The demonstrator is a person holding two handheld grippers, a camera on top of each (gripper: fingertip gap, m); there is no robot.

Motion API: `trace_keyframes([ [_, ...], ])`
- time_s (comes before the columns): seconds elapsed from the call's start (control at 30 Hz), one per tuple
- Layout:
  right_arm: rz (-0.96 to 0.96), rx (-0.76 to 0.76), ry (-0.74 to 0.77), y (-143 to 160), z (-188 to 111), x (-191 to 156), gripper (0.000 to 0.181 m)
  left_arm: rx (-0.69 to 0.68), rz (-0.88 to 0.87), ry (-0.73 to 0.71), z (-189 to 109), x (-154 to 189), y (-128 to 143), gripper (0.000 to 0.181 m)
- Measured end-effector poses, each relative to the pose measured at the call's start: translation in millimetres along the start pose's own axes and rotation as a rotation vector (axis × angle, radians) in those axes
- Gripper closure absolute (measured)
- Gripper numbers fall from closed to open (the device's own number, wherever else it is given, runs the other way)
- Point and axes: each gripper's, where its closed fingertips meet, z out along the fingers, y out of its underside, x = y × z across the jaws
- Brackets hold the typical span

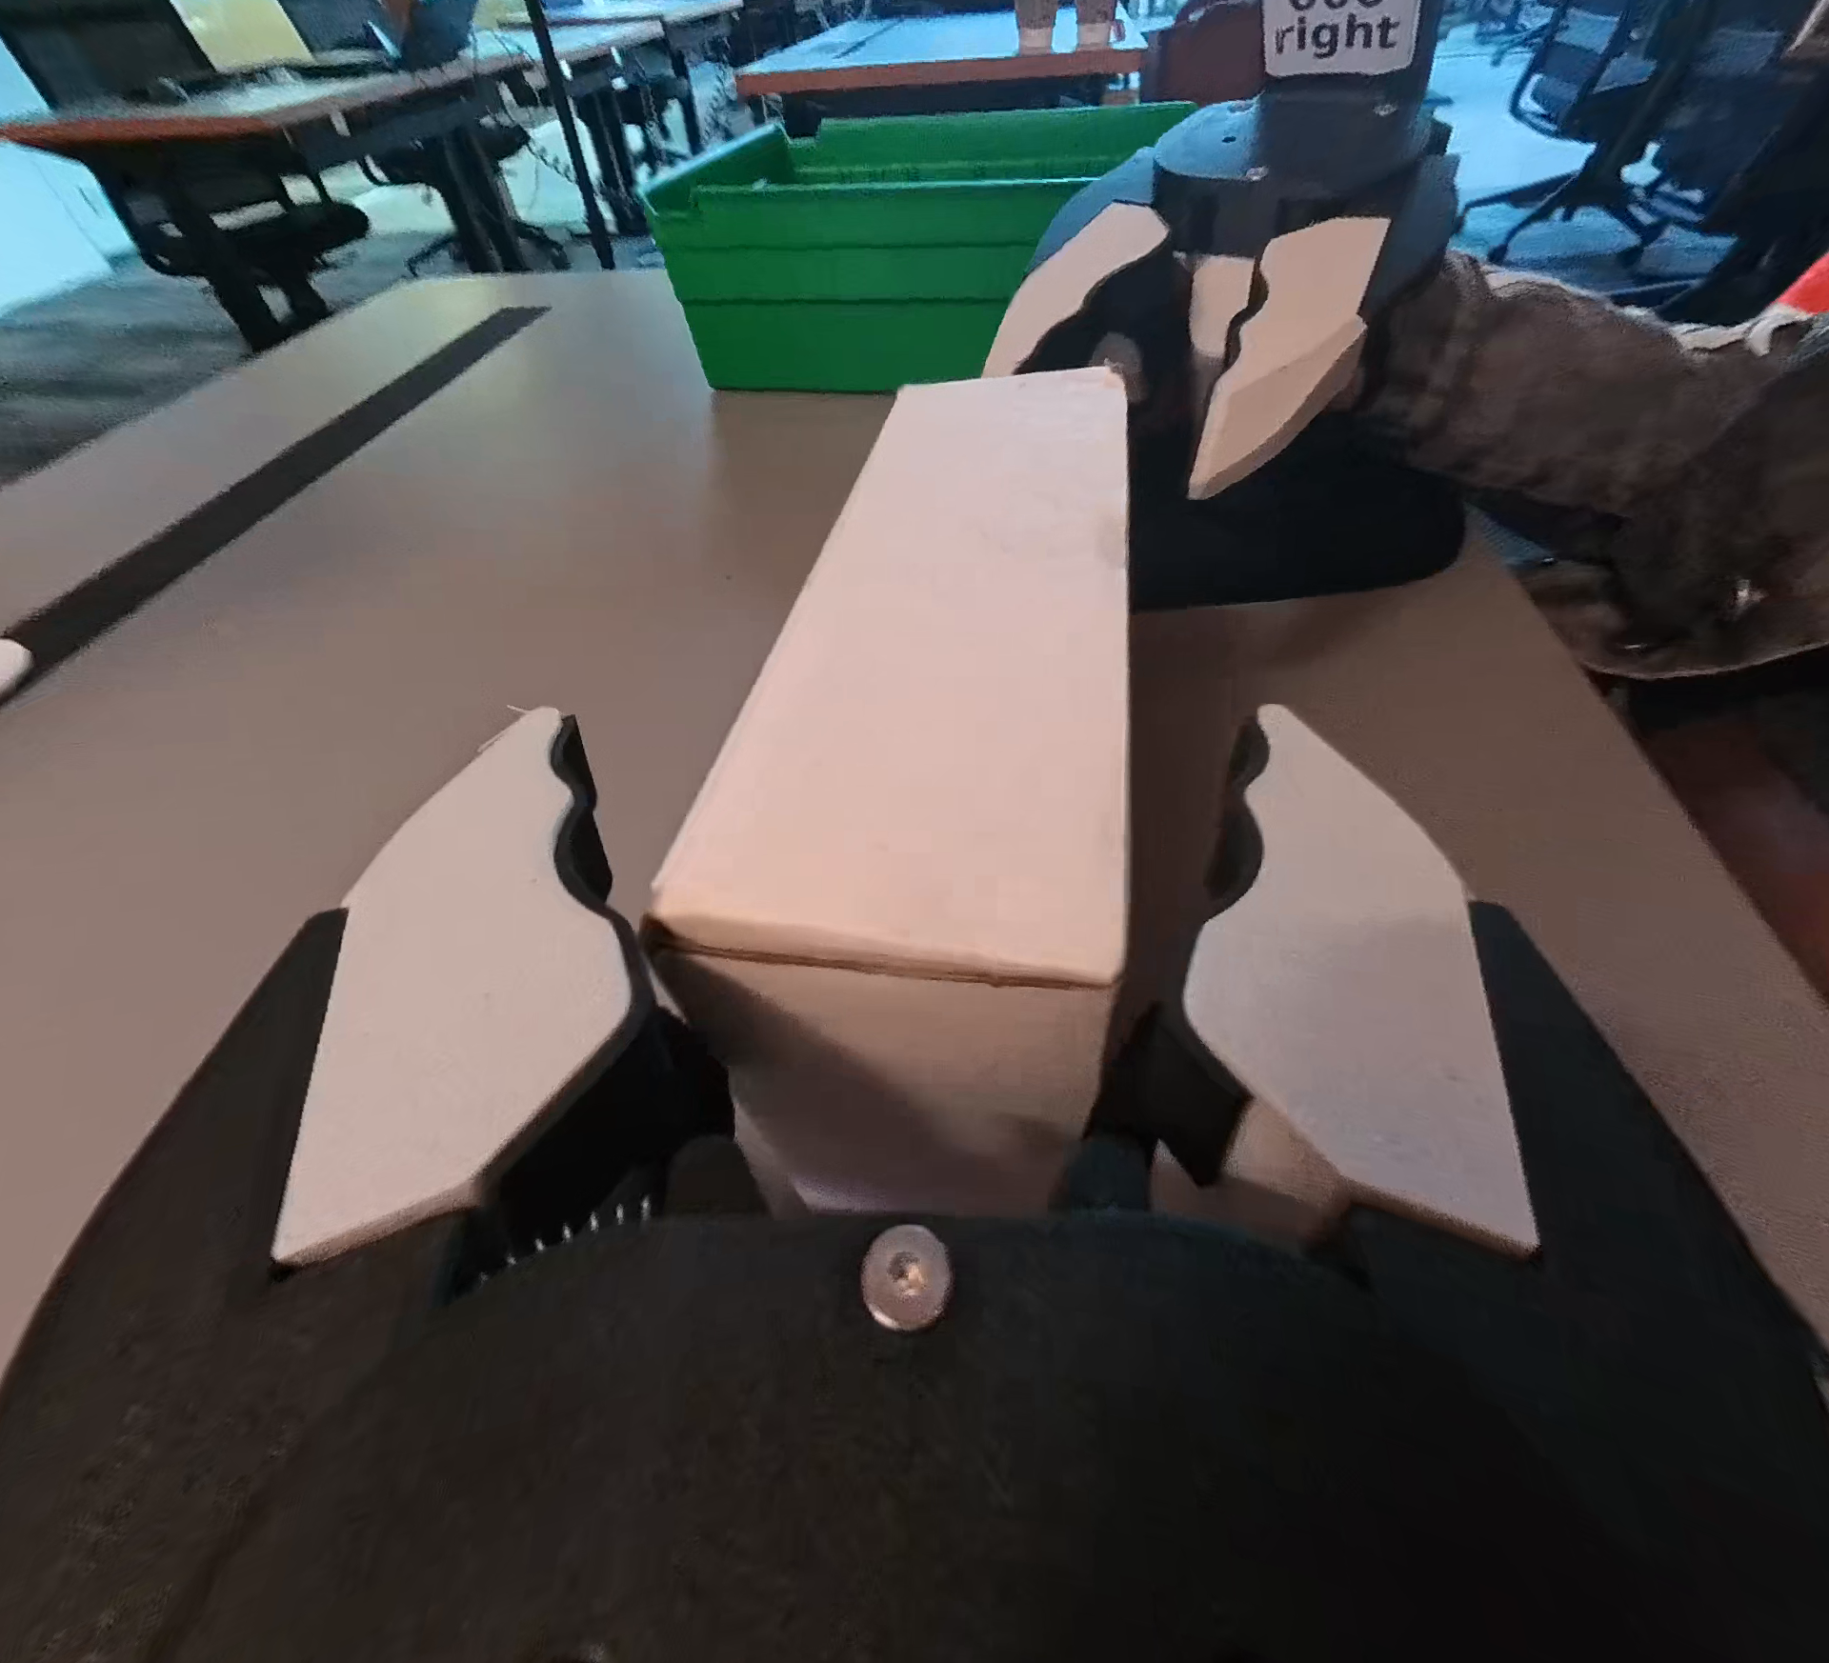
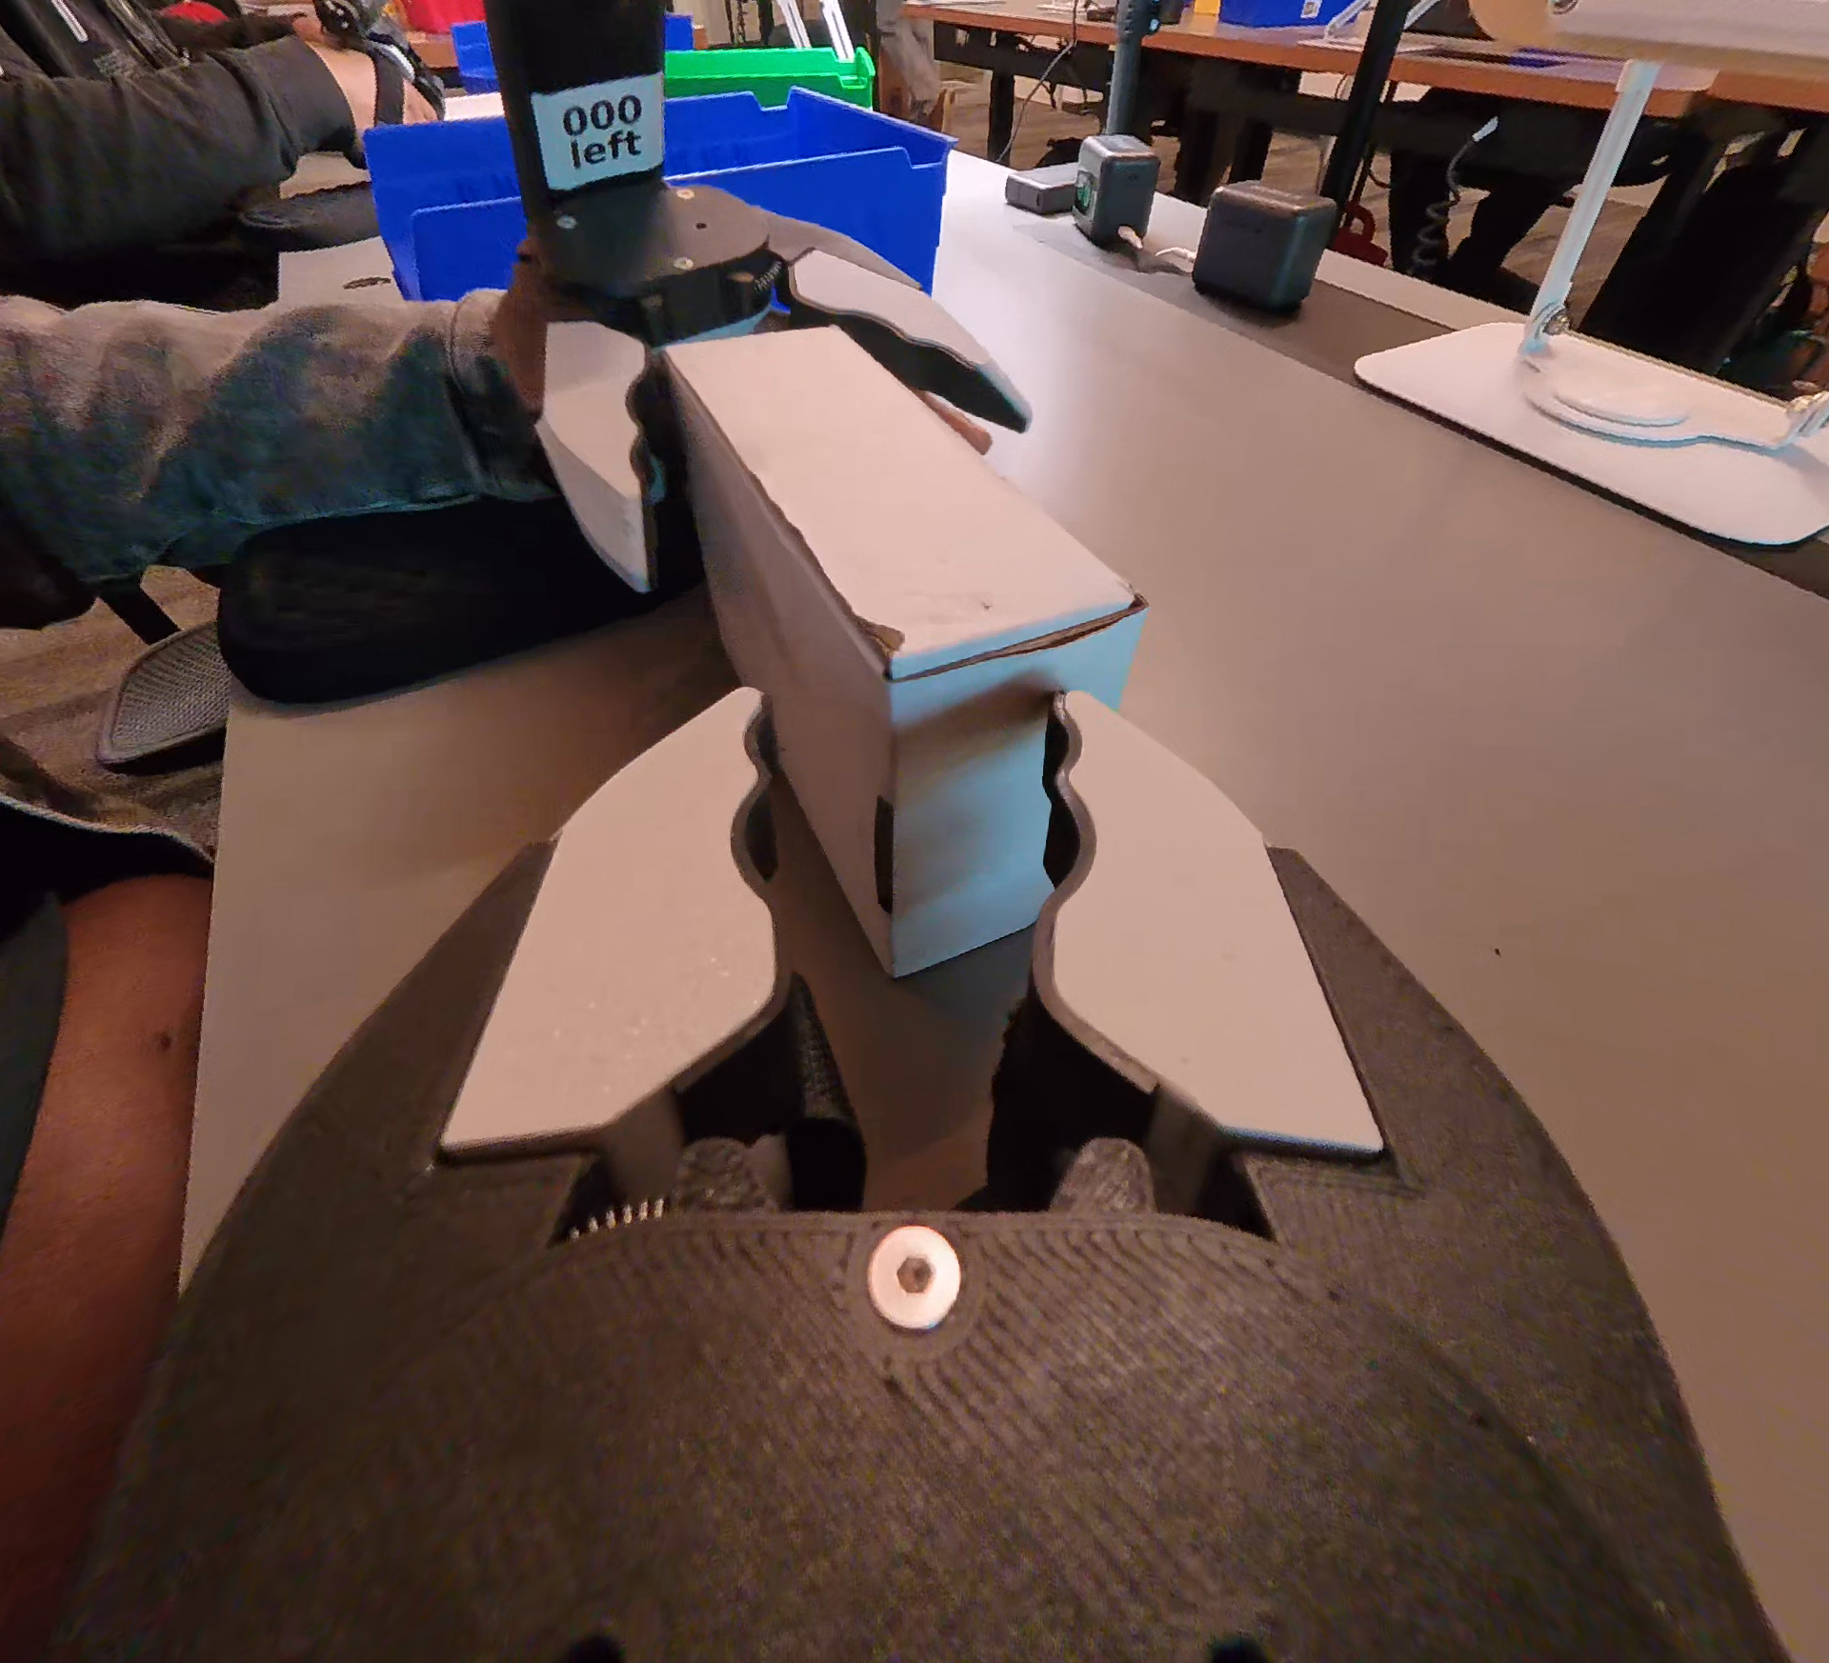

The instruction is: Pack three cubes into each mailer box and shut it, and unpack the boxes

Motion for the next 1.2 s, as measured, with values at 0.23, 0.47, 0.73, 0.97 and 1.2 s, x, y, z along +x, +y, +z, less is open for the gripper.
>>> trace_keyframes([
  [0.23,0.017,0.001,0.019,-0.1,0.2,4.1,0.136,0.067,0.052,-0.043,1.5,-3.8,-1.3,0.067],
  [0.47,0.014,-0.007,0.011,1.5,1.0,3.2,0.138,0.086,0.006,-0.054,-7.3,-11.3,-3.9,0.078],
  [0.73,0.021,-0.028,0.004,4.0,2.9,3.5,0.138,-0.003,-0.114,0.099,-4.5,-6.2,8.3,0.08],
  [0.97,0.028,-0.025,0.031,2.1,2.8,11.5,0.142,0.005,-0.011,0.084,-5.3,1.3,8.0,0.09],
  [1.2,-0.279,0.002,0.181,-15.4,-5.3,27.3,0.117,-0.004,-0.008,0.057,-4.6,-1.1,9.1,0.093],
])
